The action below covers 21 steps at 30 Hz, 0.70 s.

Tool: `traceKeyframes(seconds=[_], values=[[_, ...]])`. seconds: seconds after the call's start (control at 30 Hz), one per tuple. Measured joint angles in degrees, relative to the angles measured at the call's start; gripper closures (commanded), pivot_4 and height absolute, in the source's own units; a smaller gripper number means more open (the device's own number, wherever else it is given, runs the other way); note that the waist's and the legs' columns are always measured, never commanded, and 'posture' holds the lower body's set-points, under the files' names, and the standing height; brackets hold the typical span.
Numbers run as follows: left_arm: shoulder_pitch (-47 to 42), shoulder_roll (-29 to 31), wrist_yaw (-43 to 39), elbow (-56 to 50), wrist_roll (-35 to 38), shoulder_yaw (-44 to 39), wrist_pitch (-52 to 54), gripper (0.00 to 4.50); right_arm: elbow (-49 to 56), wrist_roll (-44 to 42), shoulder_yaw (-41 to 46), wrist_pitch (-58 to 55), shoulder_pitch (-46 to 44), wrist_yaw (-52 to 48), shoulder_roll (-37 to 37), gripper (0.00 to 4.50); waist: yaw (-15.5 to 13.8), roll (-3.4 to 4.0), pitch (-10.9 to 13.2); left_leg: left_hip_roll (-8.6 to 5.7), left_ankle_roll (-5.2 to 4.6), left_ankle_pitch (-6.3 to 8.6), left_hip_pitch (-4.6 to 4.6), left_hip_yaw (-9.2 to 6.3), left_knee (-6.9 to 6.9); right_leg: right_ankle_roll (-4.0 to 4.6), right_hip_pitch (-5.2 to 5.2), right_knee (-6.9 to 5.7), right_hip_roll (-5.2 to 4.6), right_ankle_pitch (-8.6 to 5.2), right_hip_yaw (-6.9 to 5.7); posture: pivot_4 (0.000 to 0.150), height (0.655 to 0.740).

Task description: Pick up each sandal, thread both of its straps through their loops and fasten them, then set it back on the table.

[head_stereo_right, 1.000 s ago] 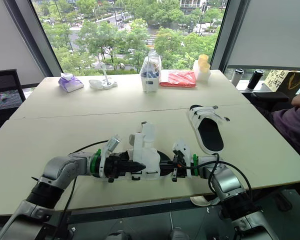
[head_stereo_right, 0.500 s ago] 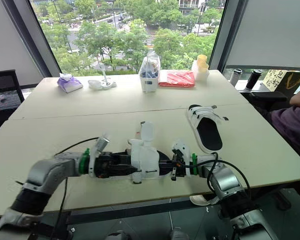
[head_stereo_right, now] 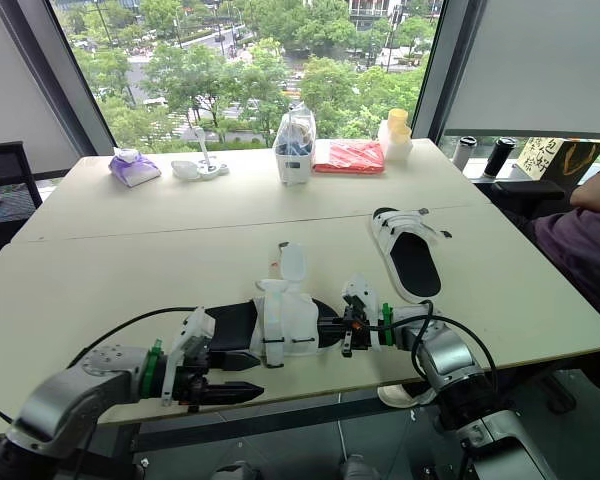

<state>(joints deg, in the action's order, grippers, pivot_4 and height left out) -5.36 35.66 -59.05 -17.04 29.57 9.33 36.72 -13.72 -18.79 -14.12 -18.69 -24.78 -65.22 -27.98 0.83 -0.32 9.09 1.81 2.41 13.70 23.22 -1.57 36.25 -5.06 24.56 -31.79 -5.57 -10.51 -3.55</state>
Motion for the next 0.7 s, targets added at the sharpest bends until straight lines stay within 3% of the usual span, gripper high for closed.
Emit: traceKeyframes(seconds=[0.33, 0.43, 0.57, 0.7], values=[[-3.28, -5.59, 0.35, 7.59, -4.29, 3.53, -5.91, 1.62, 0.03, 0.04, 0.05, 0.05, 0.16, -0.49, -0.19, 4.5, -0.18, 0.0, -0.02, 0.01, 0.0, 0.0, -0.23, 0.02, -0.02, 0.08, 0.04, -0.28, 0.0, 0.05, -0.01, 0.15, 0.74], [-4.69, -6.53, 0.43, 8.16, -4.96, 4.55, -5.93, 2.43, 0.12, 0.05, 0.06, 0.05, 0.21, -0.36, -0.19, 4.5, -0.13, 0.0, -0.02, 0.01, 0.0, 0.0, -0.18, 0.04, 0.01, 0.08, -0.04, -0.22, 0.0, 0.05, 0.0, 0.15, 0.74], [-5.86, -6.67, 0.03, 8.06, -4.82, 4.49, -5.3, 4.4, 0.46, 0.05, -0.09, 0.05, 0.3, -0.43, -0.14, 4.5, -0.15, -0.01, -0.03, 0.01, -0.01, 0.0, -0.17, 0.04, -0.02, 0.08, -0.03, -0.27, 0.0, 0.05, 0.0, 0.15, 0.74], [-5.49, -4.78, -0.78, 5.5, -2.27, 4.38, -1.62, 4.46, 0.63, 0.05, -0.31, 0.05, 0.3, -0.57, -0.06, 4.5, -0.09, -0.03, -0.03, 0.01, -0.12, -0.07, -0.22, 0.03, -0.07, 0.08, 0.0, -0.44, 0.0, 0.06, 0.01, 0.15, 0.74]])
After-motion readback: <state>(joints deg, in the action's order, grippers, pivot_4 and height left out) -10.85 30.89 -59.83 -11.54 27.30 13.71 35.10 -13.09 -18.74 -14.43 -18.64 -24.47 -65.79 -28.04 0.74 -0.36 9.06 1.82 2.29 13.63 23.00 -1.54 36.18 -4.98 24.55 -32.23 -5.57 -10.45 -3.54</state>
